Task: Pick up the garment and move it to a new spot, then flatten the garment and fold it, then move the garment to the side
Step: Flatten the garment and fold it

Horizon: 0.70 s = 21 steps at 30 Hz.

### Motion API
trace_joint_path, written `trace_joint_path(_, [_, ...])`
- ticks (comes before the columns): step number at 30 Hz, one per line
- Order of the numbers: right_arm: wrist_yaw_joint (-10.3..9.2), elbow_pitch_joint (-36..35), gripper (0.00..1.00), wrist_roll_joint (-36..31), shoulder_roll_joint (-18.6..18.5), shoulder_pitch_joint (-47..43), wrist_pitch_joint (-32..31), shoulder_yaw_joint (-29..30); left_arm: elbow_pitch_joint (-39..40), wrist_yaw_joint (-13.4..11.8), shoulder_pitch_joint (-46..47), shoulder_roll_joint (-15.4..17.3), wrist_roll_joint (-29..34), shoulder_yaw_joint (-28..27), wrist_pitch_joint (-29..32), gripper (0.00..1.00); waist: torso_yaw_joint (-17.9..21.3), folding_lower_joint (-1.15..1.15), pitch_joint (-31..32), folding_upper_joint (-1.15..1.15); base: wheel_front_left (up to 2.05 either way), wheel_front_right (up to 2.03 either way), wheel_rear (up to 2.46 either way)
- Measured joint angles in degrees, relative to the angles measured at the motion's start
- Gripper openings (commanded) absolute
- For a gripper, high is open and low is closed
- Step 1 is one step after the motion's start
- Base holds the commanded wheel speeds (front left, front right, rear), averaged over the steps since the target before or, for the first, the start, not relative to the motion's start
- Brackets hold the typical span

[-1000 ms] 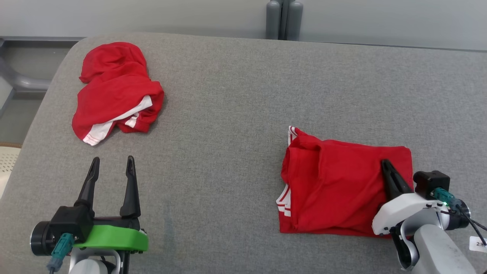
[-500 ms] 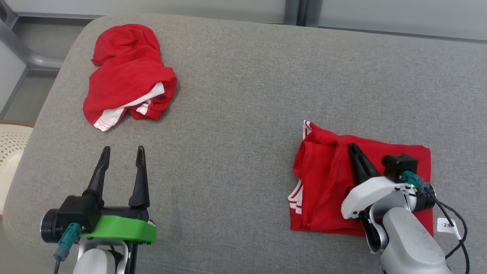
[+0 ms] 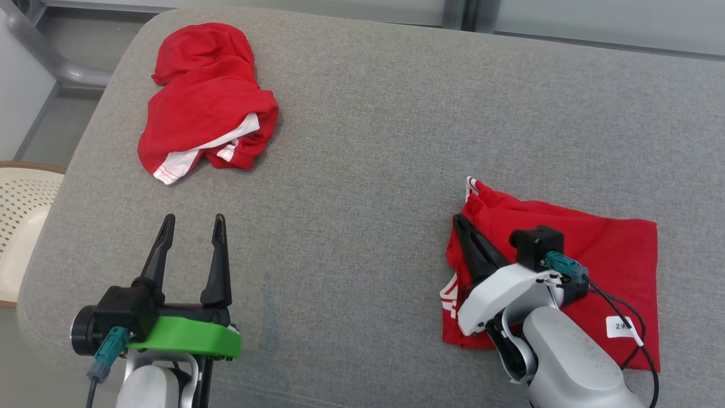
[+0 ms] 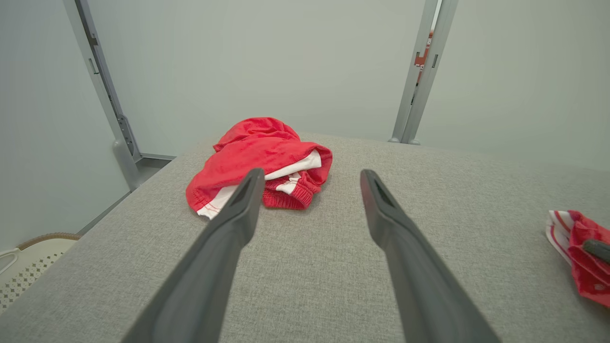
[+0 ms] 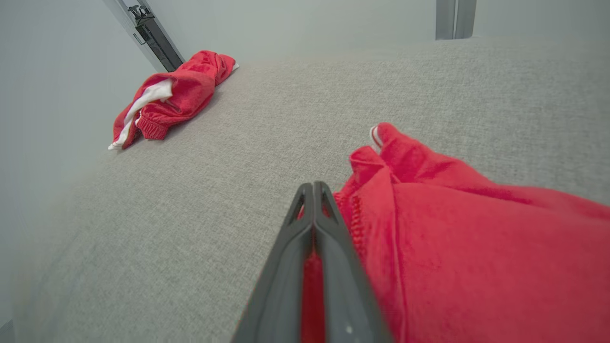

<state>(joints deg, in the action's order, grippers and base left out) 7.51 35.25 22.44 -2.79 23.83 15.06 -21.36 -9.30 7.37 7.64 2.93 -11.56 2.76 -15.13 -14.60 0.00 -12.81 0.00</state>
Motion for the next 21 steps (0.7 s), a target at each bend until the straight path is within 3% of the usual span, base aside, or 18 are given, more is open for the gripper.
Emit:
trace_joint_path(8, [0.01, -1.9, 0.0, 2.6, 0.0, 0.7, 0.0, -3.1, -0.3, -0.1, 0.3, 0.0, -0.3, 0.4, 0.0, 1.0, 0.6, 0.0, 0.2, 0.0, 0.0, 0.0, 0.0])
trace_joint_path(21, [0.01, -12.3, 0.0, -8.5, -0.7, -1.9, 0.0, 10.2, 0.1, -0.3, -0.7, 0.0, 1.4, -2.4, 0.0, 1.0, 6.2, 0.0, 2.6, 0.0, 0.0, 0.0, 0.0])
